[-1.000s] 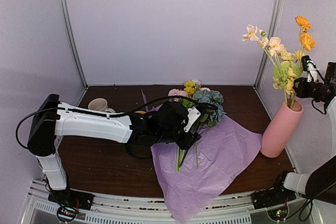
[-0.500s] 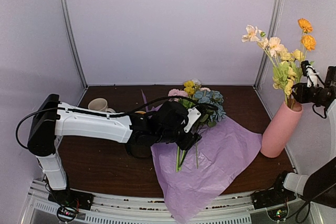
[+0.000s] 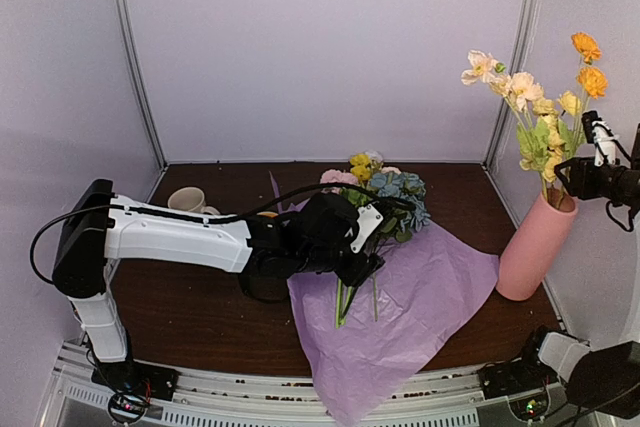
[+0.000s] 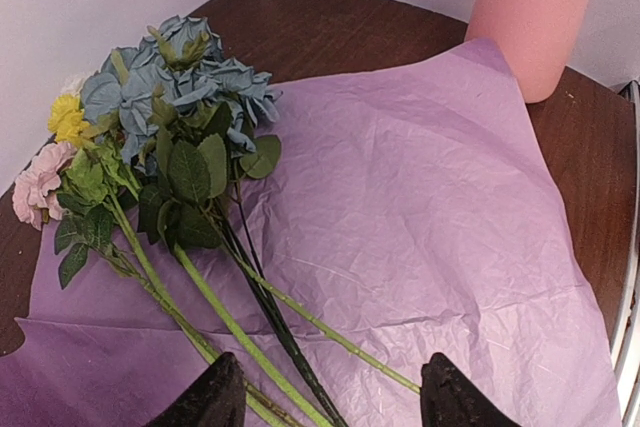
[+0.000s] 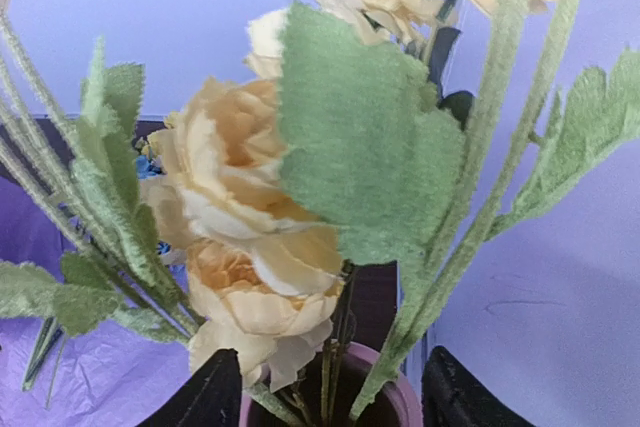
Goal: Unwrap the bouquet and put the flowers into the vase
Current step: Place the fake flower in the vase, then adjust the fake flower with the flattened wrapping paper.
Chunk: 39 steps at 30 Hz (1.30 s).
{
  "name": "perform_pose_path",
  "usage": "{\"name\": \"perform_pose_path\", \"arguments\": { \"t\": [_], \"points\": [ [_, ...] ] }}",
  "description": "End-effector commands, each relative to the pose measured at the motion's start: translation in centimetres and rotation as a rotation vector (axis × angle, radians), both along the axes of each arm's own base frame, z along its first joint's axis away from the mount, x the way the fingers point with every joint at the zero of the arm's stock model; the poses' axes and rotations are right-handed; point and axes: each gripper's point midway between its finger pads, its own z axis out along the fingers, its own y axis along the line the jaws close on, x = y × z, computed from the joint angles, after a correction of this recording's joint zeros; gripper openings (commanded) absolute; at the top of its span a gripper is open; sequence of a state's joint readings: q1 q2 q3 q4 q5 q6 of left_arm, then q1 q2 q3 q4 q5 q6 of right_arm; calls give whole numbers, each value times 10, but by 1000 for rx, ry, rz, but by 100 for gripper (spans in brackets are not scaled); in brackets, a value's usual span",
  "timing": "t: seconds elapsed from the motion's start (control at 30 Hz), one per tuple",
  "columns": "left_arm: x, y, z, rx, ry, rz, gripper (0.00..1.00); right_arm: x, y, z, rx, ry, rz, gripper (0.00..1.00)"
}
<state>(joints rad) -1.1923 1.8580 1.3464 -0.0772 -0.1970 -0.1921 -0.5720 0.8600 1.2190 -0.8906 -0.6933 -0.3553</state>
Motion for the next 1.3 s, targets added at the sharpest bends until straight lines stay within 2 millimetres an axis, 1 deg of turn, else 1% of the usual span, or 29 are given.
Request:
{"name": "perform_pose_path", "arguments": {
  "t": [0.0,0.07,0.17,0.23,0.33,0.4,0.43,0.5,0.57,0.63,0.7,0.8,0.87,0.9,0.93,1.0,1.03,1.07,1.1,1.13,1.2,1.27],
  "points": [
    [1,-8,12,-56,-4,-2,62,-24,5,26,-58,-48,-52,71],
    [2,-8,15,-55,-7,3,62,-35,12,40,-83,-91,-51,78],
    [8,-3,24,-37,-7,45,62,-56,30,74,-112,-187,-37,81],
    [9,1,32,-34,-2,64,63,-68,48,95,-116,-253,9,81],
    [11,5,38,-32,33,96,63,-78,84,117,-55,-311,180,76],
    [14,8,38,-31,71,121,63,-78,100,133,18,-355,279,71],
    [15,9,38,-35,97,128,64,-76,106,145,29,-396,328,69],
    [20,13,36,-43,135,153,64,-74,113,159,21,-437,371,68],
    [24,17,32,-45,165,171,64,-69,122,163,-19,-430,423,67],
    [27,20,30,-50,182,186,64,-61,135,160,-35,-390,500,67],
    [28,20,28,-56,199,186,64,-49,153,143,-18,-324,592,65],
    [31,21,24,-48,214,199,63,-39,193,103,-43,-237,760,63],
    [35,25,17,-17,221,228,63,-48,226,72,-62,-197,912,63],
    [37,28,12,0,227,243,62,-50,239,56,-73,-182,955,63],
    [39,31,8,13,237,256,62,-53,250,43,-82,-168,993,62],
    [41,37,-4,37,270,270,62,-54,268,14,-66,-117,1046,61],
    [42,41,-11,50,291,280,61,-54,273,2,-48,-96,1063,61],
    [43,45,-16,57,311,288,57,-51,275,-13,-44,-81,1066,61],
    [42,47,-21,62,330,288,49,-48,275,-24,-53,-73,1061,61],
    [42,50,-25,65,343,292,43,-44,275,-41,-68,-50,1051,61],
    [42,53,-35,74,368,301,43,-37,276,-75,-93,-19,1045,60],
    [42,51,-44,81,405,289,44,-28,277,-110,-95,4,1015,60]
  ]
}}
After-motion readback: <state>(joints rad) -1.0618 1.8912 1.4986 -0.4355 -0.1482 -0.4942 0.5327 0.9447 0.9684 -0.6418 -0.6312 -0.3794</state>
